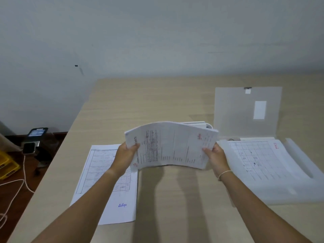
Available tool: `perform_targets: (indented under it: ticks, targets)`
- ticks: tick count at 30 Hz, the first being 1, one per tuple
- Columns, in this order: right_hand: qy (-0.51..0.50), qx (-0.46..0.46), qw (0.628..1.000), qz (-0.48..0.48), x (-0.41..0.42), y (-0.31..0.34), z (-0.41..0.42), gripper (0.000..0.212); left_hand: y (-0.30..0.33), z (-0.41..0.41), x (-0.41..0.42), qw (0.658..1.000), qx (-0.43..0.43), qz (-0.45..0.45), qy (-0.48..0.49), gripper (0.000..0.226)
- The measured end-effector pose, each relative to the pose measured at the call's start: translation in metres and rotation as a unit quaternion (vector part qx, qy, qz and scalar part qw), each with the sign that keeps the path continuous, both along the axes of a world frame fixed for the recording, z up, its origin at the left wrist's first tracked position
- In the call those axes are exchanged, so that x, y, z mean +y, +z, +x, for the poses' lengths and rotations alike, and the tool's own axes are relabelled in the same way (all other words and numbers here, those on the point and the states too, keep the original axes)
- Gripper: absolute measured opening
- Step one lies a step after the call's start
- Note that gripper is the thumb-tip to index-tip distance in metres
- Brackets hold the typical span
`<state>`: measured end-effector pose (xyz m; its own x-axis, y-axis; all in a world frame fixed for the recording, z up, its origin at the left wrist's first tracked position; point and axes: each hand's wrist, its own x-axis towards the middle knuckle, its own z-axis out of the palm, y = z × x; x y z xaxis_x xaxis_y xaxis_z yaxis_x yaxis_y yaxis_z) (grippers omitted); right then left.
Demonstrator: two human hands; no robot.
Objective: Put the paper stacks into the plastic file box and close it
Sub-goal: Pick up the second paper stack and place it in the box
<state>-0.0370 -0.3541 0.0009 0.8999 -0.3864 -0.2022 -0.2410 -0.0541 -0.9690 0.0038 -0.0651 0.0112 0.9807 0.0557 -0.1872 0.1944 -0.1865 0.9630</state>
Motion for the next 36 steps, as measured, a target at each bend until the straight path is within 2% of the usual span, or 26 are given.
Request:
perform_targets:
  ticks: [6,11,15,18,24,29,36]
  targets:
    - [0.033,0.059,0.997,-0.031,0.005,-0.038,-0.019,0.03,-0.031,-0.019,0.003,0.994,0.054,0.078,-0.051,0.03]
    - [0.072,0.038,0.995,-0.058,-0.016,-0.007,-0.001,0.033,-0.006,-0.009,-0.001,0.991,0.028,0.117,-0.066,0.022]
    - [0.113,0.02,0.99,-0.077,-0.063,0.03,0.018,0.029,0.029,0.004,-0.019,0.988,0.008,0.102,-0.114,0.021]
    - [0.141,0.005,0.986,-0.092,-0.115,0.056,0.029,0.029,0.053,0.016,-0.055,0.987,0.01,0.079,-0.137,0.025]
    - [0.158,0.005,0.986,-0.045,-0.239,0.078,0.044,0.03,0.079,0.035,-0.164,0.983,0.024,0.02,-0.178,0.03]
    - [0.161,0.024,0.986,-0.024,-0.324,0.077,0.055,0.035,0.074,0.05,-0.244,0.98,0.037,0.018,-0.192,0.028]
    - [0.158,0.047,0.986,-0.034,-0.383,0.062,0.077,0.034,0.062,0.078,-0.312,0.984,0.028,0.044,-0.168,0.024]
